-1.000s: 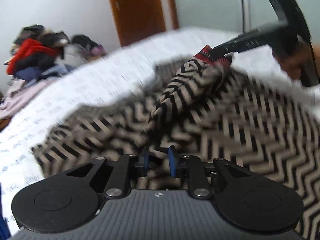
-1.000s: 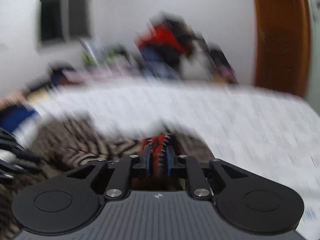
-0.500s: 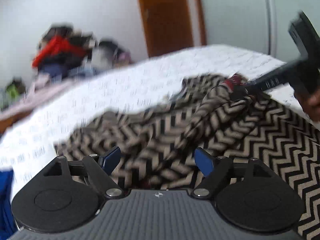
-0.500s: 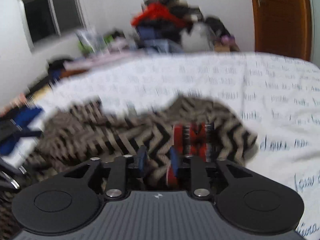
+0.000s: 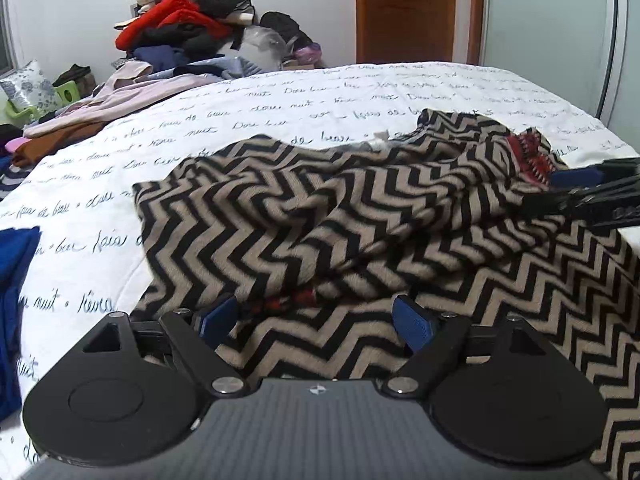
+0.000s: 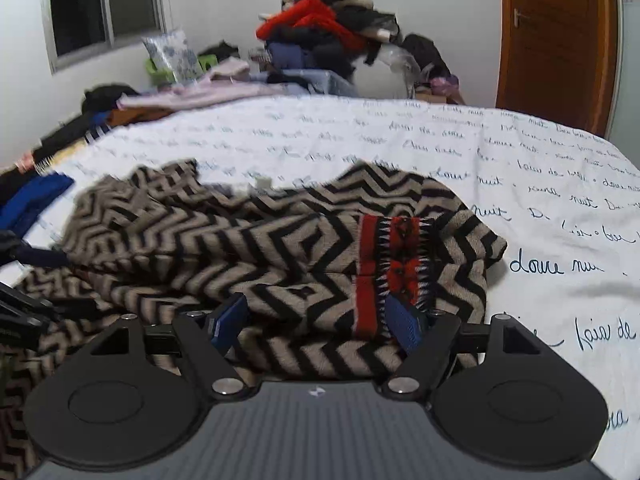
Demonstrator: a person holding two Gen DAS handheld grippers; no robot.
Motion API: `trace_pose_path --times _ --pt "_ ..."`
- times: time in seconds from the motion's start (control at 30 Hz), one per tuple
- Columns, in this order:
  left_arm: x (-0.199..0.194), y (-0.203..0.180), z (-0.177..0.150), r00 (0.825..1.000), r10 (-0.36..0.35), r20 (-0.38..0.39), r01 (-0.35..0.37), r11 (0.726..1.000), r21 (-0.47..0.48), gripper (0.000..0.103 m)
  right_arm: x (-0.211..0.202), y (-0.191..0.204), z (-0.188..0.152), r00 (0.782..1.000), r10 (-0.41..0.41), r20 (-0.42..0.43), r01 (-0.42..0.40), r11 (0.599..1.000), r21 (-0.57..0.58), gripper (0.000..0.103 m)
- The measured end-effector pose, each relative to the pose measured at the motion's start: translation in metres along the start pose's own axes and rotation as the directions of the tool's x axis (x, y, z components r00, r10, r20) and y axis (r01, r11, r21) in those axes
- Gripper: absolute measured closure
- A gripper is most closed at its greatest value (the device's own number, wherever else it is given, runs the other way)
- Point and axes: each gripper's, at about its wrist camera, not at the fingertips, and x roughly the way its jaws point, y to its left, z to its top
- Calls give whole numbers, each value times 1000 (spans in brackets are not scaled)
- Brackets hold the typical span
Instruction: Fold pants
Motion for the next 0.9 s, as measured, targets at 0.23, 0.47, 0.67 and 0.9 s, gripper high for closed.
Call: trace_pose_path --times 0.23,0.47,0.67,0.9 --pt "-9 0 -12 999 40 -12 -40 999 -22 17 -5 3 -12 999 -20 -49 20 1000 -3 27" --pt "-20 -4 -23 997 79 -23 -79 996 -28 13 -30 7 -25 999 1 -43 0 999 37 27" --pt "-34 -8 -37 993 113 -22 -114 992 -45 9 -52 15 -41 999 13 -50 -9 997 81 19" --pt "-50 -8 -52 992 121 -20 -122 991 -56 8 -78 34 -54 999 9 -31 -8 999 35 16"
